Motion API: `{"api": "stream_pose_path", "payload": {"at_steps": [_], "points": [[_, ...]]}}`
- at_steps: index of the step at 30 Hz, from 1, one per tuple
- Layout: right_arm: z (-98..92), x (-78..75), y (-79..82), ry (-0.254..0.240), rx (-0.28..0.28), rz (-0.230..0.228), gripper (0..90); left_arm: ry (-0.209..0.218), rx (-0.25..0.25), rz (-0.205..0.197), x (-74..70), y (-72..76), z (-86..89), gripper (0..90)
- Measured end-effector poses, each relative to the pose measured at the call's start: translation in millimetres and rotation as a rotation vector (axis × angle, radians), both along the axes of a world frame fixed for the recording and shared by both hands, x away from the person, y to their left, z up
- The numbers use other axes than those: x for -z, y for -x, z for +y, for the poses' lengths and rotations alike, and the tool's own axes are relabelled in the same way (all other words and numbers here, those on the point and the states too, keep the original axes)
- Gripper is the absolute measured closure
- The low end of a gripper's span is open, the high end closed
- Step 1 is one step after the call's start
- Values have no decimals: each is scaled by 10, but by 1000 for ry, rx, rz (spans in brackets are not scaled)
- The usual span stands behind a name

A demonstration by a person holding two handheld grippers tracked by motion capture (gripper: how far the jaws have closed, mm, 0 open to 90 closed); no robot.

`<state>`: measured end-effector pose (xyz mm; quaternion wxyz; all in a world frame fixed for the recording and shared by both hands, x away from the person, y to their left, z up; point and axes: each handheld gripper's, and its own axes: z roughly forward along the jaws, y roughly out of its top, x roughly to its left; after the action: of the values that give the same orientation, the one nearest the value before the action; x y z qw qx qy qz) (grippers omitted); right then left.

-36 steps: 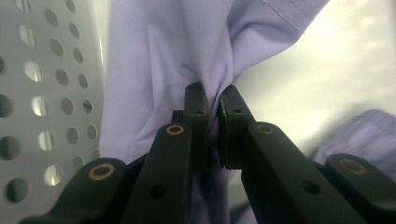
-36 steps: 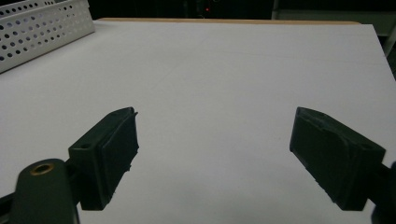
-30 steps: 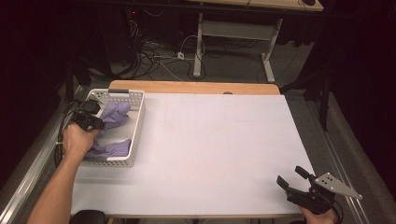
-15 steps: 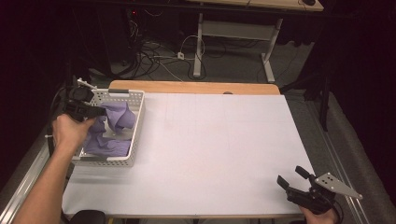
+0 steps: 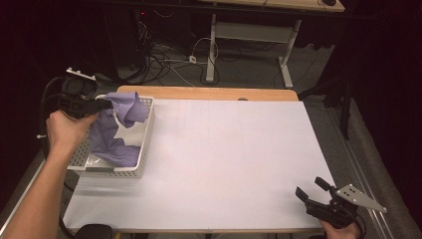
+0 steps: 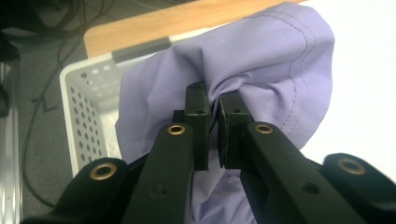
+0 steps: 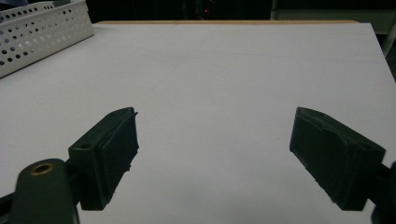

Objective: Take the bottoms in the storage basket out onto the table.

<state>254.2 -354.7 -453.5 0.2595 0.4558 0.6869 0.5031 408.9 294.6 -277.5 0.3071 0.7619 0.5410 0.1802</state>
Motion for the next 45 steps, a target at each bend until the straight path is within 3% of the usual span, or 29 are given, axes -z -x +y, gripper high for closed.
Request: {"api": "stream_pose_path", "payload": {"at_steps": [4, 11, 18, 23, 28, 38, 42, 45], "points": [[-10, 2, 1, -9, 2, -3, 161, -12, 22, -27, -108, 13, -67, 826], [-6, 1, 2, -5, -1, -3, 161, 9, 53, -66, -312, 20, -152, 826], [-10, 2, -2, -10, 1, 0, 161, 11, 78, -74, -485, 3, -210, 827], [-12, 3, -1, -13, 2, 0, 161, 36, 94, -97, -620, 5, -238, 827], [-20, 4, -1, -20, 1, 0, 160, 6, 99, -94, -720, -28, -289, 827], [-22, 4, -1, -21, 1, -1, 160, 51, 111, -116, -873, -55, -322, 827], [-25, 4, 1, -23, 11, -2, 161, 63, 117, -148, -977, -30, -327, 827], [-21, 2, 5, -20, 7, -3, 161, 98, 118, -179, -1074, 1, -301, 827]]}}
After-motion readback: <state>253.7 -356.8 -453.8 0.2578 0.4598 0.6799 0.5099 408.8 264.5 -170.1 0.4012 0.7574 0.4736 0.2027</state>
